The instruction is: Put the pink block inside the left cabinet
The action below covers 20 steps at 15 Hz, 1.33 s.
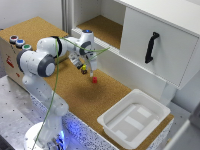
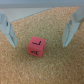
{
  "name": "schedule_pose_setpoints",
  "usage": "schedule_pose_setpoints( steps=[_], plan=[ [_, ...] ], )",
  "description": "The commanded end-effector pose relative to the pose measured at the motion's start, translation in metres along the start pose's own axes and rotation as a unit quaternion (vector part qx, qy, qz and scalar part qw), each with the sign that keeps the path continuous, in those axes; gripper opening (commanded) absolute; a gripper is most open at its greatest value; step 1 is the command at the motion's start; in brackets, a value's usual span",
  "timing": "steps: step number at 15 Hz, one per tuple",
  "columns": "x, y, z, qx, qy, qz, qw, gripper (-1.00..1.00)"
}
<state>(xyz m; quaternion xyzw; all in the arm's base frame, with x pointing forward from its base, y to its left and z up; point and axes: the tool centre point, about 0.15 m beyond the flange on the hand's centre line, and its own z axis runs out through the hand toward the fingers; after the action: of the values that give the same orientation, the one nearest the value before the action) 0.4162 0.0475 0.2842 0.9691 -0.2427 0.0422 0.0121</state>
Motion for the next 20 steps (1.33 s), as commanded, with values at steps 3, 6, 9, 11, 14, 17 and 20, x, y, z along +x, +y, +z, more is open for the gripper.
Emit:
schedule_pose_setpoints(
  steps=[3, 6, 9, 11, 14, 17, 20],
  plan=[
    [0.027, -0.017, 0.058, 0.042, 0.006, 0.073, 0.996, 1.00],
    [0.036, -0.027, 0.070, 0.024, 0.015, 0.094, 0.995, 1.00],
    [0.047, -0.032, 0.077, 0.004, 0.021, 0.113, 0.993, 1.00],
    [0.050, -0.033, 0.079, -0.003, 0.018, 0.117, 0.993, 1.00],
    [0.049, -0.030, 0.082, -0.014, 0.014, 0.124, 0.992, -1.00],
    [0.047, -0.025, 0.087, -0.022, 0.008, 0.127, 0.992, -1.00],
    [0.047, -0.023, 0.083, -0.026, 0.006, 0.122, 0.992, -1.00]
  ],
)
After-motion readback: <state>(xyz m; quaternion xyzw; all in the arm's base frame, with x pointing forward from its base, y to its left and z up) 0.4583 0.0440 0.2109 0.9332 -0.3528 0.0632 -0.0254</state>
